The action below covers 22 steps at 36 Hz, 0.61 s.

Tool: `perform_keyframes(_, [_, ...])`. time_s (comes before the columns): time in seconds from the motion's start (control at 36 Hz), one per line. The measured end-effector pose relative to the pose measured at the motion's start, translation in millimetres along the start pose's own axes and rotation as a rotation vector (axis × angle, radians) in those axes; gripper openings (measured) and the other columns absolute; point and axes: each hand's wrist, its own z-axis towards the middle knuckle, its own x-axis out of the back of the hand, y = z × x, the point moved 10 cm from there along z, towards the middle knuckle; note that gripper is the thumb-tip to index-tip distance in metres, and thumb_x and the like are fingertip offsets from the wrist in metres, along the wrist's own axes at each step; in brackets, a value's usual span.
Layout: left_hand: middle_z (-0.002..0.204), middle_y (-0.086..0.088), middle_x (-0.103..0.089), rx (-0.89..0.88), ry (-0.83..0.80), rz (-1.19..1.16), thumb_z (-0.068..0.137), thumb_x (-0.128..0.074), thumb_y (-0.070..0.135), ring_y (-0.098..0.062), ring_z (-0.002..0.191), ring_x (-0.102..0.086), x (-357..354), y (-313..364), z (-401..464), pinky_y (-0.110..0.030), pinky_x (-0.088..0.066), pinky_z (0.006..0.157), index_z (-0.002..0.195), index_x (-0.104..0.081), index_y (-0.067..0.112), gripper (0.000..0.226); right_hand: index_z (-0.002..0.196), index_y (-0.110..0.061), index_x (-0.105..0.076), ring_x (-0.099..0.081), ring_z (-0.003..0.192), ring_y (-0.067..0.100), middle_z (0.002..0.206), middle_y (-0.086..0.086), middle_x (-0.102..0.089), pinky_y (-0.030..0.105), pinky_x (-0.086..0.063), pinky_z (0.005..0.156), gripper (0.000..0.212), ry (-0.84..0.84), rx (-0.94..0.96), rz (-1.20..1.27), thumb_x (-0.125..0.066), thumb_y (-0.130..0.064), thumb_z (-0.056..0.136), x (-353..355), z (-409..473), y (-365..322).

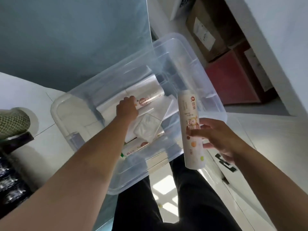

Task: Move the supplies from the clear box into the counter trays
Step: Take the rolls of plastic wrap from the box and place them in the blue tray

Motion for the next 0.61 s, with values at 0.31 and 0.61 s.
perform_keyframes(0.31, [0.118, -0.015, -0.059, -0.049, 0.010, 0.064, 0.082, -0.075, 0.021, -0.032, 0.107, -0.059, 4.6, 12.1, 0.6, -0.041, -0.053, 0.088, 0.122, -0.056, 0.009, 0.046, 0.097, -0.032, -0.069, -0.072, 0.084, 0.007, 0.098, -0.008, -0.075, 0.023, -0.050, 0.063, 0.022, -0.020, 0.072, -0.009, -0.078, -0.027, 0.078, 21.6, 6.3, -14.1])
perform_keyframes(0.61, [0.101, 0.008, -0.073, 0.083, 0.077, -0.522, 0.071, -0.086, 0.030, -0.007, 0.084, -0.069, 96.9, 60.7, -180.7, -0.017, -0.049, 0.064, 0.111, -0.067, 0.021, 0.045, 0.099, -0.023, -0.071, -0.070, 0.084, 0.006, 0.099, -0.003, -0.072, 0.024, -0.051, 0.069, 0.023, -0.060, 0.225, -0.090, -0.079, -0.020, 0.078, 40.4, -71.2, -61.9])
